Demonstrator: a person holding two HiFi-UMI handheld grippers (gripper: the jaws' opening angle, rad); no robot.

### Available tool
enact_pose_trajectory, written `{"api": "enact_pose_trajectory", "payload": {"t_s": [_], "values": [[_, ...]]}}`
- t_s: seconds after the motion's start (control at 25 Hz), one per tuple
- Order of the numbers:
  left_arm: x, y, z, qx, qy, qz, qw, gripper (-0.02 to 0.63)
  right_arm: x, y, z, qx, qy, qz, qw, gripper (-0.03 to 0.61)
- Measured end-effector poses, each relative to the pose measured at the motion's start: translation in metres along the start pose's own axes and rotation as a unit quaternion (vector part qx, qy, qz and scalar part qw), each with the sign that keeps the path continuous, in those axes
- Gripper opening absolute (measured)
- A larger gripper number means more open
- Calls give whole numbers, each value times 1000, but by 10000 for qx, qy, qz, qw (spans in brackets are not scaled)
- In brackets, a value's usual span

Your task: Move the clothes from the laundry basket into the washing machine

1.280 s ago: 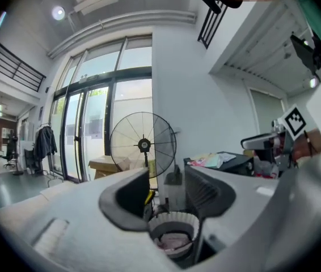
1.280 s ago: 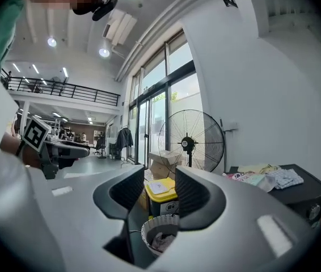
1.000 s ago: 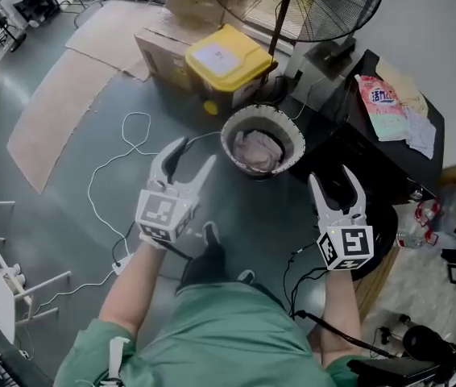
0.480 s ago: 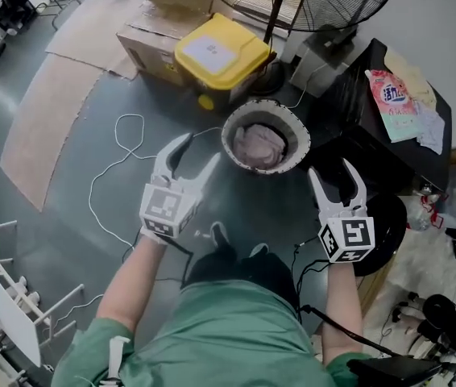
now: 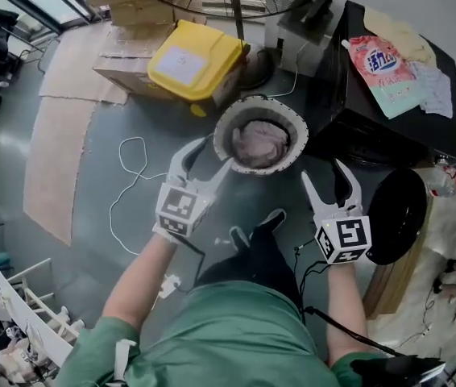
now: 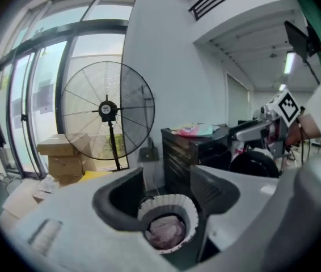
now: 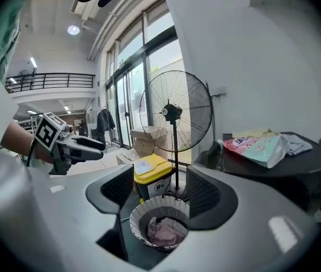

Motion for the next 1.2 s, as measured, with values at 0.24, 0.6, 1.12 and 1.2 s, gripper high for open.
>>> {"api": "enact_pose_trajectory", "payload": {"t_s": [0.24,0.6,1.12,1.2], "values": [[-7,-88,26,-458,-407,-482,9970,262,-27,-5,56,-102,-319,-79,9994,273],[-16,-158,43,-690,-560,-890,9921,267,-52,-2,115,-466,-664,-89,9967,273],[-89,-219,28,-1131,-745,-1506,9793,268,-106,-20,136,-1356,-1128,-235,9840,272],[-100,-226,22,-1208,-746,-1576,9773,268,-113,-32,135,-1468,-1082,-283,9828,272]]}}
Point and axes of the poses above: the fingertips, and each gripper's own axes: y backward along the fingers, z to its right, x out of its top, the point moved 7 cm from there along y, backward along the fingers, and after that the axes turned 2 degrees about x, right-handed, at the moved point
